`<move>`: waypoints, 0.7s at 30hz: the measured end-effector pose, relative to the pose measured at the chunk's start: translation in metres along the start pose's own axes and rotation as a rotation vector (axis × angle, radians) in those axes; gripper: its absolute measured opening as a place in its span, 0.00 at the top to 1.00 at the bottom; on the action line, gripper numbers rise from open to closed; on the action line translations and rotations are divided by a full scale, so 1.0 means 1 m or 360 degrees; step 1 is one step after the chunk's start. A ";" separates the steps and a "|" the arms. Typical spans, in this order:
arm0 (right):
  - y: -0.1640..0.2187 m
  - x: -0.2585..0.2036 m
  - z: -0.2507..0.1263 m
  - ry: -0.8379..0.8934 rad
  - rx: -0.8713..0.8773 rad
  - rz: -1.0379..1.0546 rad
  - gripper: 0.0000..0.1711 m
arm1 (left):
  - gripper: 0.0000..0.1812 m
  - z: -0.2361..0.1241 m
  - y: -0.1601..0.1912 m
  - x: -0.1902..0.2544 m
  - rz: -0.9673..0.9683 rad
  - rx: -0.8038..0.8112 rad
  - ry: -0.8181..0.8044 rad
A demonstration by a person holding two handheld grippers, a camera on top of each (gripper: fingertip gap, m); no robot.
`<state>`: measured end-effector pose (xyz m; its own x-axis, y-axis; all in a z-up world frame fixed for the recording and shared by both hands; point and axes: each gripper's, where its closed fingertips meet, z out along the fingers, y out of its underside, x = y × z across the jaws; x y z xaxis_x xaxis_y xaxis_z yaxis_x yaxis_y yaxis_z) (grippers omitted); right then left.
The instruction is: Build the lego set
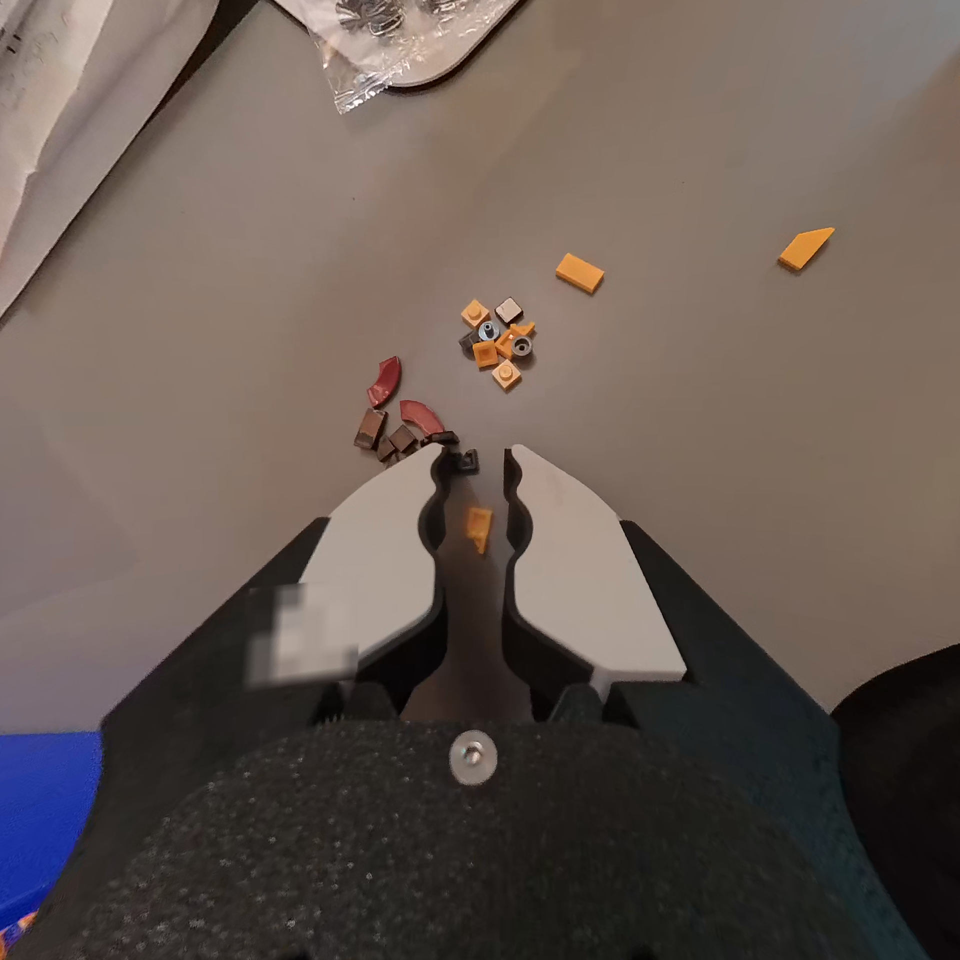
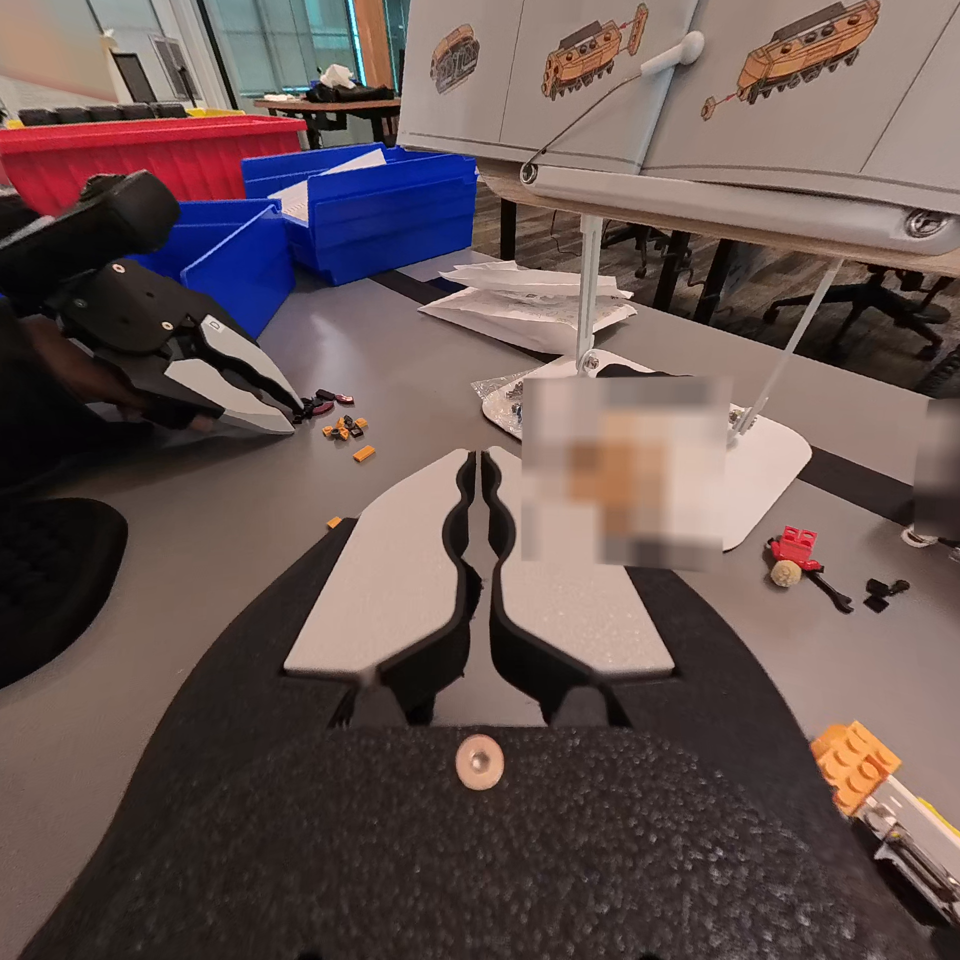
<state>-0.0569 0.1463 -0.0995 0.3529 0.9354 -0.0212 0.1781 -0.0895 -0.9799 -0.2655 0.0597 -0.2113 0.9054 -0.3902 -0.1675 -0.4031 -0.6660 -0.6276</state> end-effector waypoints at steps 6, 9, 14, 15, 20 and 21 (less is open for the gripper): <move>0.002 0.002 -0.001 0.0009 -0.0013 -0.0028 0.99 | 0.92 -0.004 0.004 -0.003 0.0061 -0.0038 -0.0051; 0.006 0.002 0.001 -0.0005 -0.0033 -0.0013 0.99 | 0.95 -0.003 0.003 -0.002 0.0056 -0.0030 -0.0035; 0.012 0.001 0.003 -0.0028 -0.0070 0.0002 0.99 | 0.97 0.000 0.003 -0.002 0.0003 -0.0008 -0.0001; 0.013 0.001 0.004 -0.0032 -0.0075 0.0003 0.99 | 0.97 0.000 0.003 -0.002 0.0000 -0.0003 -0.0001; 0.012 -0.001 0.003 -0.0044 -0.0072 -0.0009 0.99 | 1.00 -0.002 -0.002 0.003 -0.0025 0.0064 0.0063; 0.011 -0.002 0.003 -0.0050 -0.0065 -0.0017 0.99 | 1.00 -0.004 -0.007 0.010 -0.0069 0.0117 0.0151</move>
<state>-0.0585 0.1439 -0.1111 0.3220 0.9466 -0.0174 0.2196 -0.0925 -0.9712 -0.2542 0.0585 -0.2056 0.9035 -0.4230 -0.0684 -0.3501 -0.6366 -0.6872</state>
